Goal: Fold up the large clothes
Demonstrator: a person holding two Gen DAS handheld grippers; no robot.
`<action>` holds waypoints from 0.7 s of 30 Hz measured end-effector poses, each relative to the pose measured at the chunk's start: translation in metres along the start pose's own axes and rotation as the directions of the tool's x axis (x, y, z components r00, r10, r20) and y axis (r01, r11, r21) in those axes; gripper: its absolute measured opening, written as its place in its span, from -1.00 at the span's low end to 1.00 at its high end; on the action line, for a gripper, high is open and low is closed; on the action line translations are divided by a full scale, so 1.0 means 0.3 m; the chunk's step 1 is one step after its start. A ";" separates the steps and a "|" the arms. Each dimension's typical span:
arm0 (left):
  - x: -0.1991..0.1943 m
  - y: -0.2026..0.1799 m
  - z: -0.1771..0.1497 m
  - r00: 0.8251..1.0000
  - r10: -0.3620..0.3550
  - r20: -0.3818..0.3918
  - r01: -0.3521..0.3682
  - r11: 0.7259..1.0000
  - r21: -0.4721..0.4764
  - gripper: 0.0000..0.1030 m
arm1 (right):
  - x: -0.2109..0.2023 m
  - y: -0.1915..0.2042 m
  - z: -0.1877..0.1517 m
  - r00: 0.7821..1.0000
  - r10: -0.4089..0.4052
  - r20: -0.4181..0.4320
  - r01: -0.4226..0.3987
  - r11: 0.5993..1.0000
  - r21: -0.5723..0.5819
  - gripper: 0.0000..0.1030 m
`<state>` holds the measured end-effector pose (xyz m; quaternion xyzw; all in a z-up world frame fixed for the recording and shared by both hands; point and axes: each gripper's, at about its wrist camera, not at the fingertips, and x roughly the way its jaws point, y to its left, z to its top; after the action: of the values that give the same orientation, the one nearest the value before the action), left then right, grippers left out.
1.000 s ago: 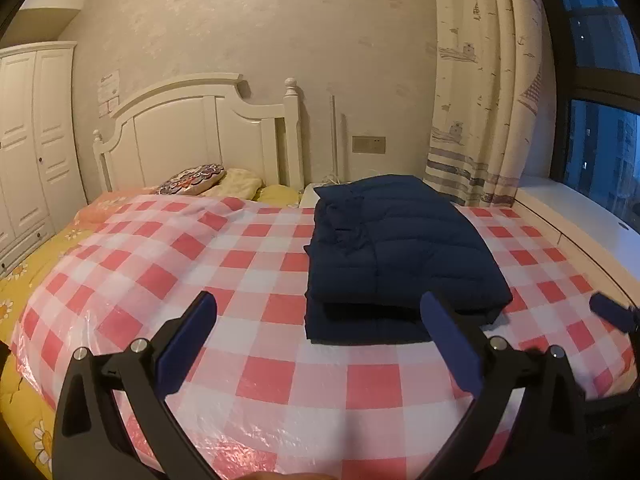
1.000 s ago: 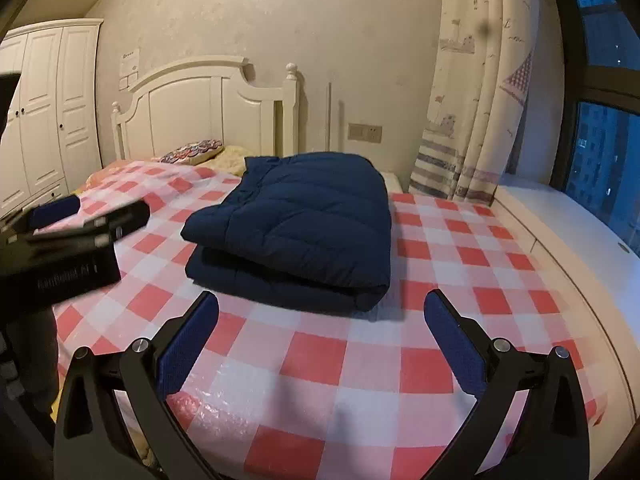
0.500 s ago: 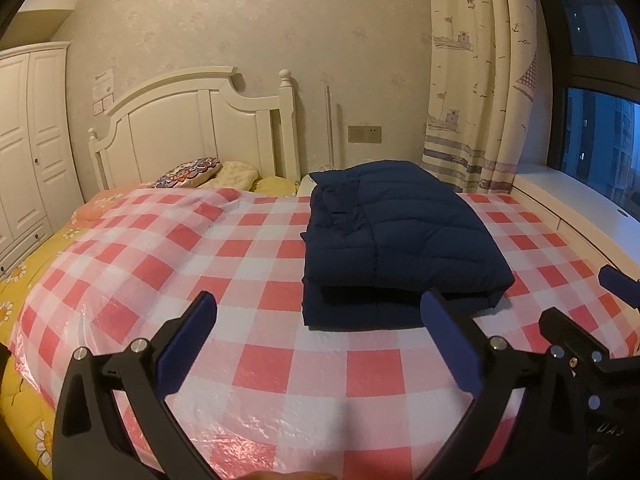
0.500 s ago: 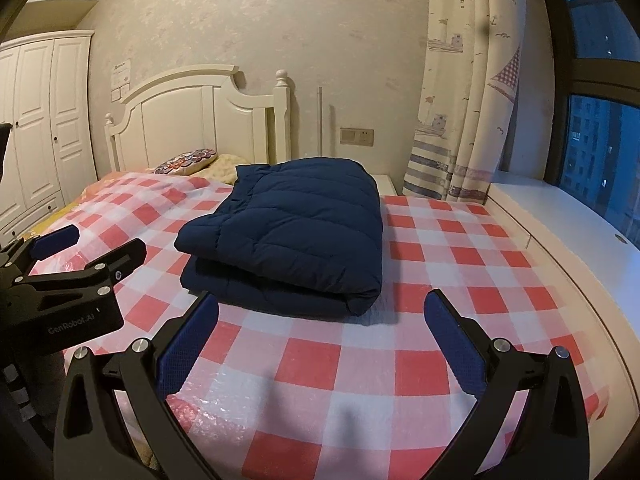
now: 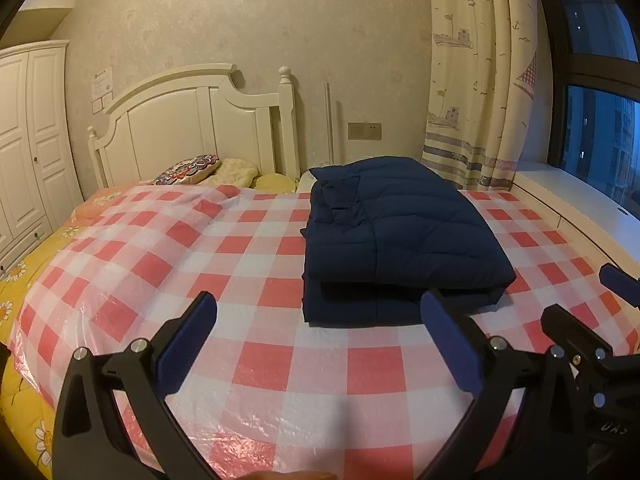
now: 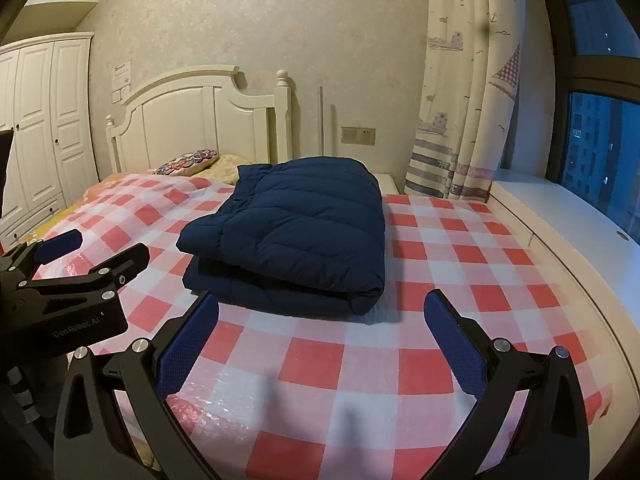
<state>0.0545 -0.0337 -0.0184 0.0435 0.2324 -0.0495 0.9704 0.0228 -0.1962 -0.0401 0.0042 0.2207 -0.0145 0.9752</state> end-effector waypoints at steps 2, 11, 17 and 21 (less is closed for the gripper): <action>0.000 0.000 0.001 1.000 0.000 -0.001 0.000 1.000 0.000 0.96 | -0.002 0.005 -0.001 1.000 0.001 0.003 -0.001 1.000 -0.001 0.91; 0.001 0.000 0.000 1.000 0.000 -0.002 0.000 1.000 0.000 0.96 | -0.002 0.014 -0.004 1.000 0.006 0.000 -0.006 1.000 0.003 0.91; 0.001 0.003 -0.004 1.000 0.001 -0.004 -0.001 1.000 0.003 0.96 | -0.001 0.025 -0.006 1.000 0.009 0.000 -0.009 1.000 -0.001 0.91; 0.000 0.002 -0.003 1.000 0.001 -0.005 -0.001 1.000 0.002 0.96 | -0.001 0.027 -0.006 1.000 0.010 -0.001 -0.010 1.000 0.000 0.91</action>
<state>0.0542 -0.0329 -0.0192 0.0446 0.2348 -0.0492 0.9698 0.0222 -0.1881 -0.0416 0.0052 0.2211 -0.0094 0.9752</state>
